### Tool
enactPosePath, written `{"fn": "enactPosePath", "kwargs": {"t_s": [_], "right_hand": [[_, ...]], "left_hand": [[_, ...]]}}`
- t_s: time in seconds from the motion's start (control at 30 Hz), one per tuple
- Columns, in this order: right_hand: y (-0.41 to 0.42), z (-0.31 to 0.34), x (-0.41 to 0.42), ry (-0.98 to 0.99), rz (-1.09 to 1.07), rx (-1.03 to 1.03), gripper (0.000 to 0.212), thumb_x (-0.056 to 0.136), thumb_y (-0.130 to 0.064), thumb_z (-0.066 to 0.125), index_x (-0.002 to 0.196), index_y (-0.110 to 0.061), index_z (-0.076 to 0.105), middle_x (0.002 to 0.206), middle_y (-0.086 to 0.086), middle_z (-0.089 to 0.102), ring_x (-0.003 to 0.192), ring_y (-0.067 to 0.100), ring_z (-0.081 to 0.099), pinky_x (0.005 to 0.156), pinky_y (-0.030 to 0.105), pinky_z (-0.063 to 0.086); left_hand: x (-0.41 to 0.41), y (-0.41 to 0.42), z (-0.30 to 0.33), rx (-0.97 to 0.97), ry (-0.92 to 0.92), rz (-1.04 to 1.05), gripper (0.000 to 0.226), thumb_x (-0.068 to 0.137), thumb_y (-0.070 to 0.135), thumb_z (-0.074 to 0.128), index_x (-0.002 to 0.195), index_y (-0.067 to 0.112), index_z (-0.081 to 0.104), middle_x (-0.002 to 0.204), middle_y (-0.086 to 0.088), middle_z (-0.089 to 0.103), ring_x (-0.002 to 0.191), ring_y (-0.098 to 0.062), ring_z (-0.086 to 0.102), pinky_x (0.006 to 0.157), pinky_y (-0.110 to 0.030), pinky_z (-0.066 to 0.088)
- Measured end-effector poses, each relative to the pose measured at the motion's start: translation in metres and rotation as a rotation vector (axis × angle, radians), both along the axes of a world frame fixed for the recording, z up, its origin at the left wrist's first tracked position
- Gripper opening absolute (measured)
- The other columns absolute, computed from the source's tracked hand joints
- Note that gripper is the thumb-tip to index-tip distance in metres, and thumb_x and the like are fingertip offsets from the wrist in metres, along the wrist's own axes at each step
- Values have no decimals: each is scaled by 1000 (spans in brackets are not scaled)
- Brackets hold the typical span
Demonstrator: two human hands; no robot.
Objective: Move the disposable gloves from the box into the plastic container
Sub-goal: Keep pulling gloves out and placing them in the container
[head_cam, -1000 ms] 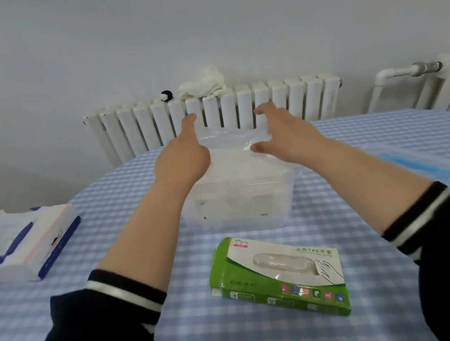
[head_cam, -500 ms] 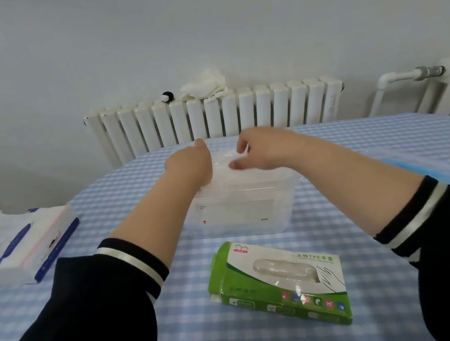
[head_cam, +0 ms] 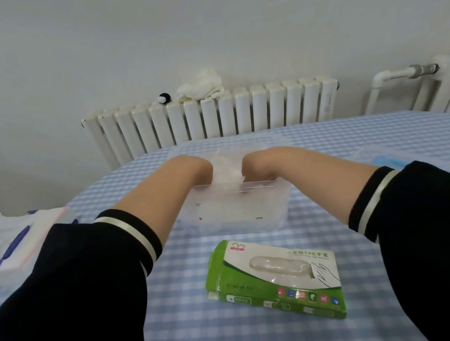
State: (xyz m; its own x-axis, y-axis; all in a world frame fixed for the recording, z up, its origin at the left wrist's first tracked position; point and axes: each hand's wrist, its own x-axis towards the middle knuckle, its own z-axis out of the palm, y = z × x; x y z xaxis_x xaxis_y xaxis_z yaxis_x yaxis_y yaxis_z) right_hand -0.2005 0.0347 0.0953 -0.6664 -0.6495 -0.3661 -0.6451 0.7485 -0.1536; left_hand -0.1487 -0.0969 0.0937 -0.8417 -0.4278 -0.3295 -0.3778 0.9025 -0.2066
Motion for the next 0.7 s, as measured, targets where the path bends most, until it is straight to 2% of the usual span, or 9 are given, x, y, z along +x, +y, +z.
{"fn": "enactPosePath", "kwargs": {"t_s": [0.03, 0.1, 0.17, 0.23, 0.33, 0.43, 0.53, 0.6, 0.7], "right_hand": [[2, 3, 0, 5, 0, -21, 32, 97, -36, 54, 72, -15, 49, 80, 1, 50, 66, 17, 50, 62, 25, 42], [6, 11, 0, -12, -11, -73, 35, 91, -42, 62, 103, -9, 61, 103, 4, 60, 81, 20, 63, 75, 28, 53], [12, 22, 1, 17, -32, -106, 59, 89, -43, 66, 134, -8, 52, 127, 6, 58, 96, 24, 65, 85, 32, 52], [23, 33, 3, 80, -24, -162, 61, 90, -38, 66, 142, -13, 45, 134, 4, 56, 99, 23, 64, 85, 30, 49], [43, 42, 3, 152, -55, -269, 49, 94, -24, 61, 141, -17, 47, 143, 1, 48, 124, 21, 52, 95, 28, 38], [60, 35, 5, 213, -126, -417, 41, 95, -6, 47, 134, -20, 54, 145, 0, 46, 130, 20, 47, 99, 28, 36], [72, 21, 13, 306, -159, -635, 41, 94, -2, 42, 125, -22, 61, 138, 0, 49, 123, 18, 50, 94, 26, 37], [77, 9, 23, 309, -123, -818, 33, 94, -6, 45, 116, -23, 63, 124, -5, 55, 109, 9, 53, 88, 19, 37], [81, -4, 46, 226, -75, -1068, 21, 94, -12, 53, 105, -27, 63, 103, -15, 60, 88, -2, 54, 76, 7, 39]], "left_hand": [[-1, 0, 0, -51, -8, -38, 41, 103, 34, 43, 130, 7, 56, 139, -14, 48, 114, -30, 52, 93, -37, 42], [-2, 1, 4, -158, -53, -79, 65, 99, 57, 37, 135, 6, 53, 152, -15, 30, 138, -36, 29, 108, -46, 32], [2, 2, 10, -187, -59, -89, 75, 94, 67, 36, 132, 5, 55, 154, -12, 24, 142, -37, 17, 110, -49, 29], [6, 2, 15, -186, 15, -113, 70, 93, 67, 39, 123, 7, 61, 149, -12, 30, 138, -35, 22, 106, -47, 32], [14, -3, 18, -150, 210, -174, 42, 98, 51, 46, 97, 13, 65, 133, -11, 45, 126, -32, 34, 98, -44, 38], [21, -9, 13, -63, 479, -212, 18, 97, 19, 52, 91, 16, 68, 119, -6, 56, 114, -28, 45, 83, -36, 41], [28, -17, 6, -61, 601, -180, 22, 92, 7, 53, 82, 21, 67, 102, -1, 61, 96, -23, 52, 77, -33, 41], [33, -21, 2, -68, 628, -166, 24, 88, 5, 54, 73, 24, 58, 84, 1, 54, 76, -20, 45, 69, -31, 39], [42, -23, -3, -21, 731, -155, 19, 94, 12, 52, 94, 19, 70, 91, 1, 66, 84, -23, 58, 75, -33, 44]]}}
